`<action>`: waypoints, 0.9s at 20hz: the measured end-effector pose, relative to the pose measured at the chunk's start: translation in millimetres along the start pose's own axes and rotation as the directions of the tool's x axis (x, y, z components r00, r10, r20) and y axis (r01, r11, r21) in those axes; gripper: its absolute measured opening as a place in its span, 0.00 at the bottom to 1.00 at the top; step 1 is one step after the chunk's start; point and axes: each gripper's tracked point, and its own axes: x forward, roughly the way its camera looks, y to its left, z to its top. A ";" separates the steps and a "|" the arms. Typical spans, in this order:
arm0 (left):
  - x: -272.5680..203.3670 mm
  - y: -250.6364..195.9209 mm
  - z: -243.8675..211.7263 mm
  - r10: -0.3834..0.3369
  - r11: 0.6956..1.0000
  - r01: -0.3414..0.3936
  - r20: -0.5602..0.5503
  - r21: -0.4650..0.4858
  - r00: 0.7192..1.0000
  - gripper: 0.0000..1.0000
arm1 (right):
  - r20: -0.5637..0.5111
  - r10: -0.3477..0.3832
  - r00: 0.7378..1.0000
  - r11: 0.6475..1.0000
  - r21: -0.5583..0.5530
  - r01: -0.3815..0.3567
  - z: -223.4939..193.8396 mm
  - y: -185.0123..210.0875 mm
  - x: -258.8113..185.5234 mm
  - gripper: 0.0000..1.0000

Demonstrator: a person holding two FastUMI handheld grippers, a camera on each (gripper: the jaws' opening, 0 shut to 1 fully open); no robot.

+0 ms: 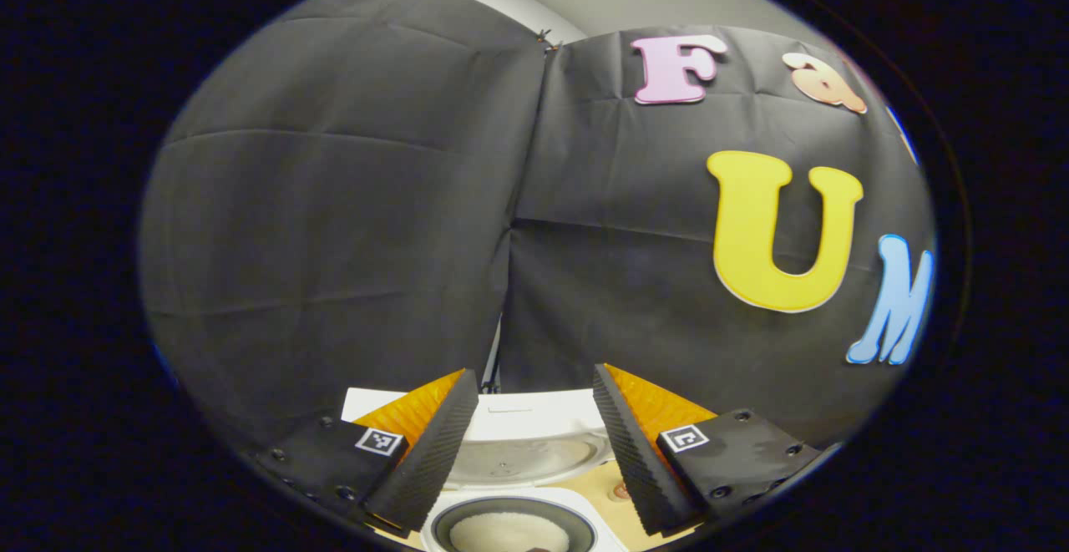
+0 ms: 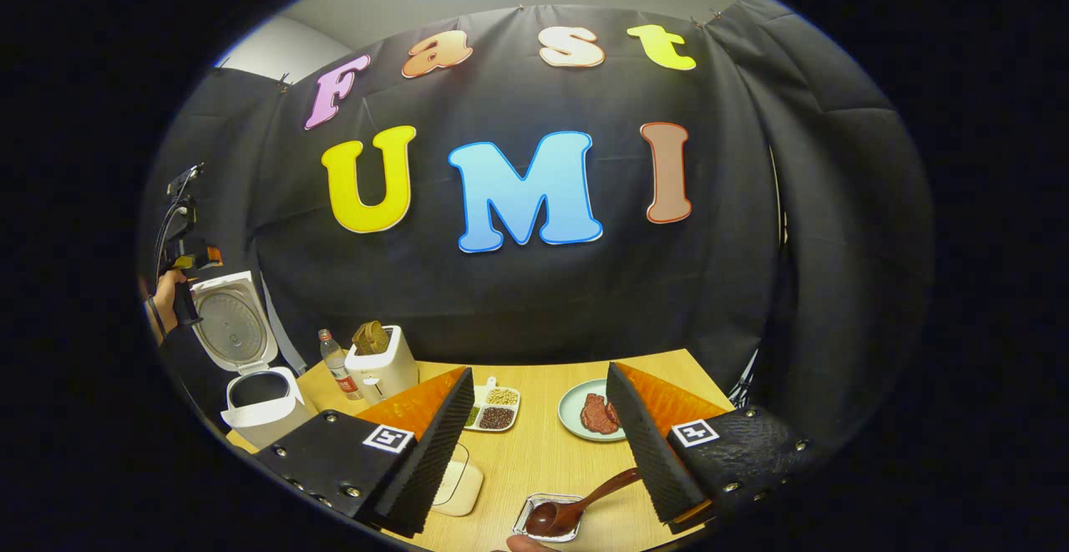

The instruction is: Close the left gripper, press the button to open the rice cooker; take a wooden spoon from the chopstick holder with the right hand, scoop a spoonful of rice and pour it into the rice cooker, then put the wooden spoon back into the chopstick holder.

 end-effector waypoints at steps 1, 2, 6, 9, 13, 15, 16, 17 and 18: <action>11.1 3.4 3.0 0.014 1.000 -0.014 -0.002 -0.001 1.000 0.96 | -0.004 -0.007 1.000 1.000 -0.002 0.007 -1.5 -2.1 0.4 0.96; 21.0 6.8 8.2 0.032 0.999 -0.032 0.004 0.005 0.999 0.96 | -0.009 -0.011 1.000 1.000 -0.005 0.011 -2.8 -3.3 1.6 0.96; 52.7 13.3 -10.9 0.055 0.998 -0.053 -0.086 0.030 0.995 0.99 | -0.021 -0.016 1.000 1.000 -0.006 0.016 -5.1 -1.4 5.9 0.96; 50.3 16.6 -21.9 0.078 0.991 -0.068 -0.084 0.113 0.993 0.94 | -0.018 -0.003 1.000 1.000 -0.015 0.003 -3.8 5.9 6.7 0.96; 41.7 13.3 -21.3 0.072 0.992 -0.065 -0.066 0.104 0.995 0.95 | -0.002 0.029 1.000 1.000 -0.005 -0.029 -1.1 20.5 5.3 0.96; 26.5 8.4 -25.1 0.066 0.993 -0.060 -0.057 0.101 0.996 0.97 | 0.005 0.052 0.999 0.999 -0.005 -0.052 2.1 30.3 4.3 0.96; 16.9 8.1 -27.3 0.061 0.993 -0.056 -0.052 0.101 0.997 0.98 | 0.014 0.062 0.998 0.998 -0.008 -0.062 6.3 34.6 3.6 0.96; 6.0 6.6 -31.7 0.055 0.994 -0.049 -0.053 0.098 0.997 0.98 | 0.026 0.072 0.997 0.997 -0.012 -0.072 12.0 37.5 -0.9 0.96; -2.2 4.0 -34.9 0.044 0.995 -0.039 -0.052 0.093 0.998 1.00 | 0.038 0.082 0.996 0.997 -0.016 -0.082 16.3 42.0 -2.4 0.96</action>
